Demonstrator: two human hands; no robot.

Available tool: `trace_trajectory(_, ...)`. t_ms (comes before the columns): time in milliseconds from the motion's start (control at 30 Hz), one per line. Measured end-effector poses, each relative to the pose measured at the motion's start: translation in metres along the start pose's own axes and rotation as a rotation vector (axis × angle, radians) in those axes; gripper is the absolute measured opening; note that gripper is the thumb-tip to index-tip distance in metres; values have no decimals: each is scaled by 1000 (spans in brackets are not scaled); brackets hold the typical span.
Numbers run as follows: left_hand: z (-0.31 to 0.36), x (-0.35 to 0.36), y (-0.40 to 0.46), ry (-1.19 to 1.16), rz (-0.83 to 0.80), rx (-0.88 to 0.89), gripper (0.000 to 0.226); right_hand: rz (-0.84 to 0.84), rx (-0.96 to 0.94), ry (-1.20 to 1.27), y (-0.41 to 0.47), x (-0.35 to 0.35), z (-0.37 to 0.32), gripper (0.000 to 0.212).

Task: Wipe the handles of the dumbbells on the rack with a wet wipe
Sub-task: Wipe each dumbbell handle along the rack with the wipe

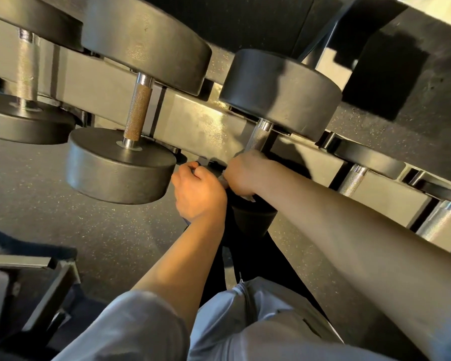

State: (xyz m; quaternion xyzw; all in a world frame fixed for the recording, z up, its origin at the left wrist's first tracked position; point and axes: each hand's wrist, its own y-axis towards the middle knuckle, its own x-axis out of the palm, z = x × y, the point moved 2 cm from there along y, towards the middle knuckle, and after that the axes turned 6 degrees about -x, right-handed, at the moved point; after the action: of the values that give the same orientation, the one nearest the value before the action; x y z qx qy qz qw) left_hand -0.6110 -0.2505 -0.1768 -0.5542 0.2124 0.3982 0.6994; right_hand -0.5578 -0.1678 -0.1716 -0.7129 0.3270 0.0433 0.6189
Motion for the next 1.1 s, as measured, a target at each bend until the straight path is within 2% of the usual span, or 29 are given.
trace_trajectory(67,0,-1,-1,-9,-10,4,34,94,-56,-33,-4,9,4,35)
trace_trajectory(133,0,-1,0,-14,-20,7,34,194,-90,-40,-12,19,9,45)
trace_trajectory(267,-1,-1,1,-13,-25,-1,35,284,-80,74,-37,48,19,55)
trace_trajectory(433,-3,1,1,-30,-21,9,36,511,147,182,-35,85,15,69)
trace_trajectory(500,-3,1,0,-28,-15,12,36,626,256,255,-31,76,29,67)
trace_trajectory(600,-4,1,0,-31,-11,23,36,692,400,418,-30,61,48,65)
trace_trajectory(700,-4,1,1,-25,-15,15,36,767,499,373,-26,57,41,63)
trace_trajectory(767,-3,1,0,-19,-18,14,35,717,375,378,-24,56,29,62)
trace_trajectory(833,-3,1,0,-18,-14,12,35,509,129,408,-24,57,15,60)
trace_trajectory(900,-3,1,1,-19,-17,16,35,368,25,359,-28,54,9,59)
trace_trajectory(1033,-4,1,1,-24,-20,21,35,386,54,238,-30,47,17,54)
trace_trajectory(1100,-4,1,0,-15,-19,19,36,473,186,355,-34,45,35,58)
